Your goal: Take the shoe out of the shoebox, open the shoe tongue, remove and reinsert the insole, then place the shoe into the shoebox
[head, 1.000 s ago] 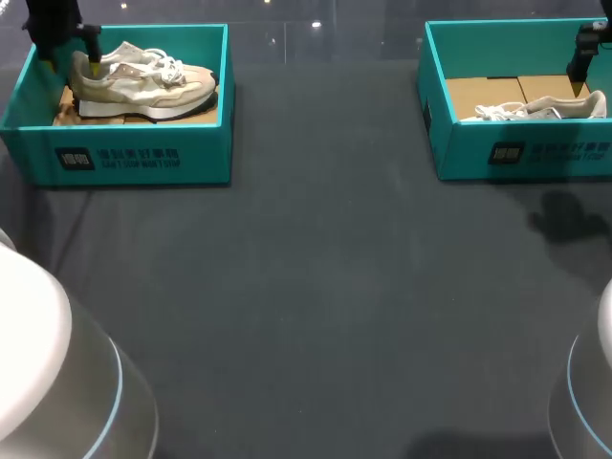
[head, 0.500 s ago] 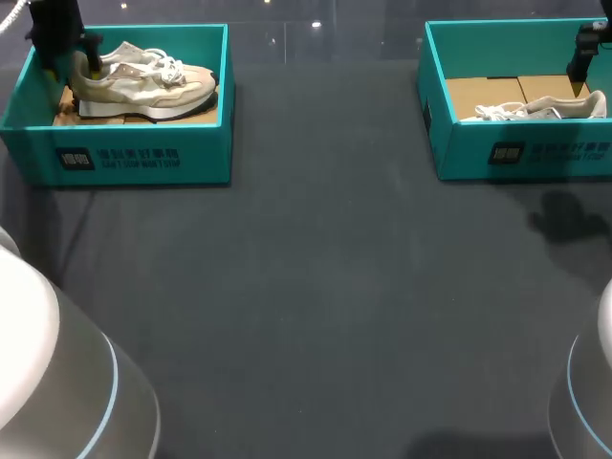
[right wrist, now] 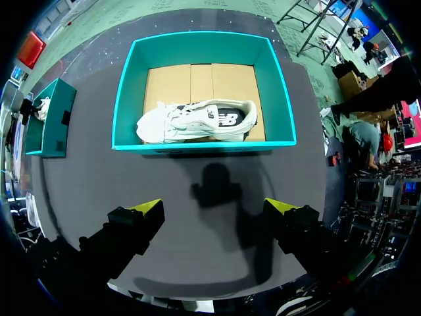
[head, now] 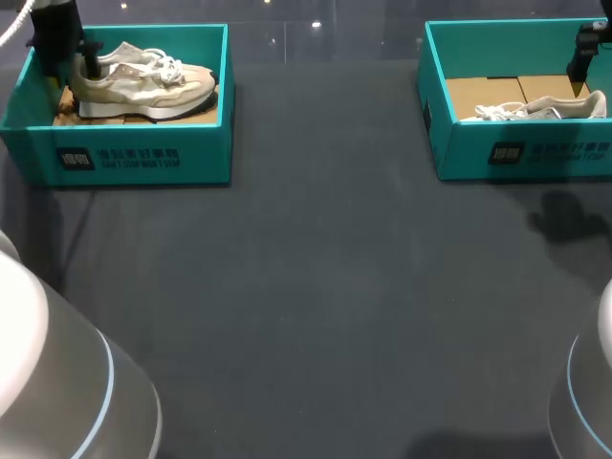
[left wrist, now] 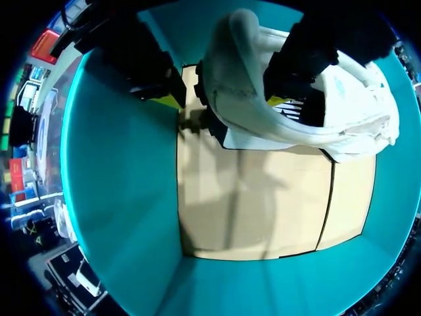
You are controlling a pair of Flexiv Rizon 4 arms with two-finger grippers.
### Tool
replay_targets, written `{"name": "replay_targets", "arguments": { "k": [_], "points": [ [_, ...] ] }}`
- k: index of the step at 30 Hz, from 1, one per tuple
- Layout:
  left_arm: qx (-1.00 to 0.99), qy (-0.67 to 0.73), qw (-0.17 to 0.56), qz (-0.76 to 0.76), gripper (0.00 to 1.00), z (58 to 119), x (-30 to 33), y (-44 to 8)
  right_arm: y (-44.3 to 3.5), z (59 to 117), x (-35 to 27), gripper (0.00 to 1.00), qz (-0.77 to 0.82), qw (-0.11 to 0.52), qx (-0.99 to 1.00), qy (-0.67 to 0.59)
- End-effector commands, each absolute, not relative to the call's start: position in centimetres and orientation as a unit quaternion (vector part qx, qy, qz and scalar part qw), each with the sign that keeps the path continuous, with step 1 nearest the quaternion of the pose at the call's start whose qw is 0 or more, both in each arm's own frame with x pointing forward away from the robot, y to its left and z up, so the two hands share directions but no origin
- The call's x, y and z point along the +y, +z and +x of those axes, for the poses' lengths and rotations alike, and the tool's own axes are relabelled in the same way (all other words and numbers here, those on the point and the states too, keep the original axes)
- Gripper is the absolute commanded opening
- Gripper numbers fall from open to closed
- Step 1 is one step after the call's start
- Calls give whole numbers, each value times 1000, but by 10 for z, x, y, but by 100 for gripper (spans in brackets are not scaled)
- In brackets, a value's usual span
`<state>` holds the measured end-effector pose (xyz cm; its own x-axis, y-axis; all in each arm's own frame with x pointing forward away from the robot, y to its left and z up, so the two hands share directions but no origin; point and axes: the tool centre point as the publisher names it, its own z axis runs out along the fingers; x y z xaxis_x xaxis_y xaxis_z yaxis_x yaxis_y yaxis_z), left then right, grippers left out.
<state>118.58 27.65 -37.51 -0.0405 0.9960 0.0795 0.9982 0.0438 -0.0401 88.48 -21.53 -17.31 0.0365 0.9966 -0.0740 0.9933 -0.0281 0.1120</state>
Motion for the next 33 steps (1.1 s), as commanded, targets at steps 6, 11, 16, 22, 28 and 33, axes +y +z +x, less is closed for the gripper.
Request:
{"name": "replay_targets", "arguments": {
  "k": [6, 11, 16, 22, 28, 33],
  "points": [
    [-725, -5, 37, -688, 68, 1187, 279, -378, -173, 885, -215, 100, 717, 66, 693, 12],
    [-724, -6, 27, -689, 67, 1186, 279, -372, -173, 885, -215, 100, 717, 66, 693, 12],
    [-727, -2, 20, -686, 63, 1185, 280, -371, -173, 885, -215, 100, 717, 66, 693, 12],
    [-728, 2, 20, -686, 61, 1186, 280, -376, -173, 885, -215, 100, 717, 66, 693, 12],
    [-720, -6, 29, -694, 47, 1186, 276, -380, -173, 885, -215, 100, 717, 66, 693, 12],
    [-718, -12, 30, -695, 13, 1187, 275, -378, -173, 885, -215, 100, 717, 66, 693, 12]
  ]
}}
